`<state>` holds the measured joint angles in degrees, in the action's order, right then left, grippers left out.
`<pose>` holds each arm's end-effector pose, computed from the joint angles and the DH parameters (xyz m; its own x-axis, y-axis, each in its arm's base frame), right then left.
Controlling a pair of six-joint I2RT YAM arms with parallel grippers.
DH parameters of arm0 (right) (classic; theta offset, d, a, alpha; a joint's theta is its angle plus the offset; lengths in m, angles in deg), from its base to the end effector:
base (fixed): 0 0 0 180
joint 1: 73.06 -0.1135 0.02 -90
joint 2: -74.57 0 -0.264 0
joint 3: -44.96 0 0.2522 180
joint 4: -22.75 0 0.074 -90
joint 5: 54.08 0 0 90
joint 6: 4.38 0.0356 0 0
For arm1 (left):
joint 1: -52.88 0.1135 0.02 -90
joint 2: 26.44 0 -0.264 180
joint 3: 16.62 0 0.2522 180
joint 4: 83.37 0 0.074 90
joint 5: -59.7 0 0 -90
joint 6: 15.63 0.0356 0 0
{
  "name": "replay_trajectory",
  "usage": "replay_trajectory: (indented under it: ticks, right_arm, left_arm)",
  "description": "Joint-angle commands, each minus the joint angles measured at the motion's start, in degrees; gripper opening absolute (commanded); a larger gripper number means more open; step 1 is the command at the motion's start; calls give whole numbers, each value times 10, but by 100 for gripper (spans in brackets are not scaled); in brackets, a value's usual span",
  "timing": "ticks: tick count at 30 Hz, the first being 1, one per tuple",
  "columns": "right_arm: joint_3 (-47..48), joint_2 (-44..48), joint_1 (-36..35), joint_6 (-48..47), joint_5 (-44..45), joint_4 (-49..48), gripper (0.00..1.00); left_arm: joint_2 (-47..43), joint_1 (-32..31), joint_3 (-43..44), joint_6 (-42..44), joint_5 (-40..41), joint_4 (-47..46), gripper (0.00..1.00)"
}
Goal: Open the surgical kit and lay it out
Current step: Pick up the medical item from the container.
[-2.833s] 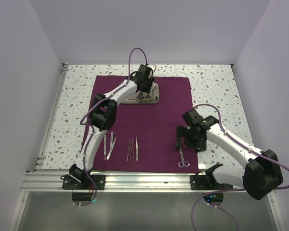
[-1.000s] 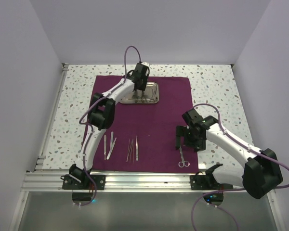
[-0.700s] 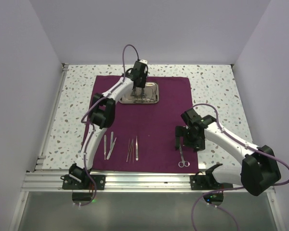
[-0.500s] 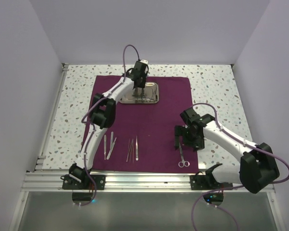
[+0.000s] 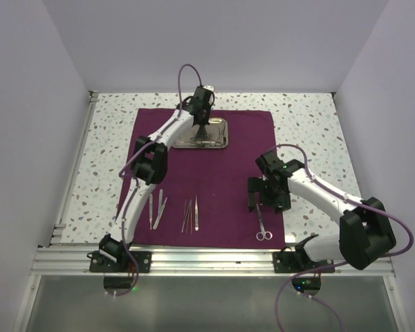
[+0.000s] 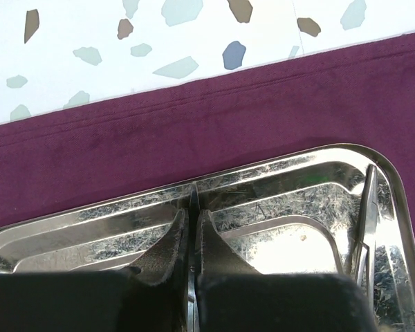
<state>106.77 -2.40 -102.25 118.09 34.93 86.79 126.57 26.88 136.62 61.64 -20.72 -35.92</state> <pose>0.1956 0.1100 0.1971 -0.9868 0.0636 -0.1490 0.0466 0.9923 0.1149 0.5253 -0.2496 0.1542 -0.7163 0.1076 -0.6894 0.1772 0.9837 -0.0305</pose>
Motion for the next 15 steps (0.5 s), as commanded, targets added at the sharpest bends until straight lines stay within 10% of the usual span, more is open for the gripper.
replay_trajectory:
  ticks: [1, 15]
  right_arm:
    - [26, -6, 2, -9, -3, -10, 98]
    - [52, -9, 1, -14, -21, -23, 98]
  left_arm:
    - [30, 6, -33, -3, -22, 91, 0]
    - [-153, 108, -228, -156, -359, -111, 0]
